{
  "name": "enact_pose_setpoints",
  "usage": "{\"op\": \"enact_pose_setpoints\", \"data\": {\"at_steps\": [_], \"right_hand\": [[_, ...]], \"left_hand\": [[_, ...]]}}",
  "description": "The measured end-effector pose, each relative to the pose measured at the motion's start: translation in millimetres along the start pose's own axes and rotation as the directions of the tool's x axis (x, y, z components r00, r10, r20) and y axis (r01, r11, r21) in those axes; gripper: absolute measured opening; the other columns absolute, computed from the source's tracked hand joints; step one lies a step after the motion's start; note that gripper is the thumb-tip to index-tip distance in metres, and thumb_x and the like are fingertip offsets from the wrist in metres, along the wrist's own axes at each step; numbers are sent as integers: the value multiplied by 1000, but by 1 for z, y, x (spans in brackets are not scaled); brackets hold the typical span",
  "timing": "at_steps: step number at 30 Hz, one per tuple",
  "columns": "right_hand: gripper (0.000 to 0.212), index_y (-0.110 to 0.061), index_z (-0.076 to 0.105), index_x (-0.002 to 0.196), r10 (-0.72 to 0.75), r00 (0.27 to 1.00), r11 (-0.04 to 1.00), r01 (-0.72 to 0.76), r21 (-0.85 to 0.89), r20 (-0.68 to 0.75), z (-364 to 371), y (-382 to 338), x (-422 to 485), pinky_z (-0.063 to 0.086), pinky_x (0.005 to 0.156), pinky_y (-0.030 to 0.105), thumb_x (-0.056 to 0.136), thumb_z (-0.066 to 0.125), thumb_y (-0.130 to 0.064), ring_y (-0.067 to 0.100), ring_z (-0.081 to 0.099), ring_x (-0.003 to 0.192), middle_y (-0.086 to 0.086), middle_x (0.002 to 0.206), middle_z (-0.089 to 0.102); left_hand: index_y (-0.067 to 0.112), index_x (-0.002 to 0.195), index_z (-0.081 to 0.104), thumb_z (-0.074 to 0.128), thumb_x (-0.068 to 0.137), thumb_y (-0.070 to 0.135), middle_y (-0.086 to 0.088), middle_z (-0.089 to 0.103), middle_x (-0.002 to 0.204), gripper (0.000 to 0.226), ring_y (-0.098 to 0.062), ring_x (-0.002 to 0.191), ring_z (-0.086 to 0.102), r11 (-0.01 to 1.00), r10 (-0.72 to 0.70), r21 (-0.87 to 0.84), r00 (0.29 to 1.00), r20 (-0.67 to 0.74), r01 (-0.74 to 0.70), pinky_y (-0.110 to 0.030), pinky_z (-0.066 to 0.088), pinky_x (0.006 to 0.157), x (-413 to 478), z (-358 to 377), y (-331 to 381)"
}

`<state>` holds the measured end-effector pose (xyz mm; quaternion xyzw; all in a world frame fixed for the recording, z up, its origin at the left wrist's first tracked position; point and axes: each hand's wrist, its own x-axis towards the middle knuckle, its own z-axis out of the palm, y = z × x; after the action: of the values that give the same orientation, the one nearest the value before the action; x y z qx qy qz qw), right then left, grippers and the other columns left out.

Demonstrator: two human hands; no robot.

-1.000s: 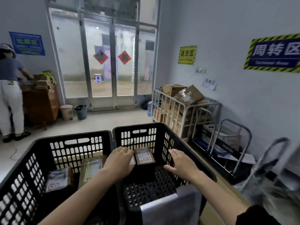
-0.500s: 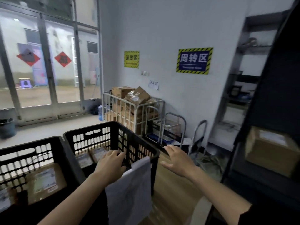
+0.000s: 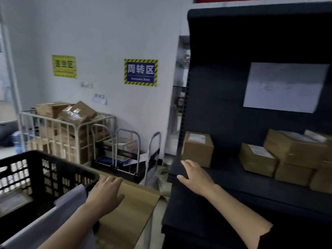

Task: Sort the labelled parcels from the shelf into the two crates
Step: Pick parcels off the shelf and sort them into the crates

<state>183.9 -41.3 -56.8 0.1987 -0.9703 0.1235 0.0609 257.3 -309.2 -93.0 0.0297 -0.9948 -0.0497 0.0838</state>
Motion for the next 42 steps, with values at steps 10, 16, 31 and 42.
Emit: {"op": "enact_pose_setpoints", "data": {"at_steps": [10,16,31,42], "right_hand": [[65,-15,19,149,166,982,986,-165,20,-90,-40,130,-51,27,114,32,96,43,-42,16,18,144,1,156,20],[64,-14,20,149,197,972,980,-195,28,-129,-69,210,-68,28,113,31,96,43,-42,16,23,142,2,155,23],[61,-14,22,148,363,906,931,-344,122,-217,-101,363,-115,33,108,29,97,41,-42,17,31,137,3,151,29],[57,-7,34,142,525,728,849,-409,335,-442,-148,404,-120,35,102,26,94,50,-35,21,44,127,11,139,45]], "left_hand": [[22,138,35,49,89,39,0,41,140,53,-20,134,32,990,130,-53,991,-9,-130,-30,32,107,34,3,136],[21,138,35,50,88,40,-2,43,137,55,-23,132,34,983,175,-52,985,0,-174,-33,33,106,58,6,220],[19,144,27,48,91,40,-3,37,144,61,-22,136,30,952,288,-112,957,30,-283,-32,32,110,106,19,387],[12,140,36,47,93,40,-6,46,139,56,-22,128,43,776,389,-517,919,-62,-363,-26,37,99,151,1,489]]}}
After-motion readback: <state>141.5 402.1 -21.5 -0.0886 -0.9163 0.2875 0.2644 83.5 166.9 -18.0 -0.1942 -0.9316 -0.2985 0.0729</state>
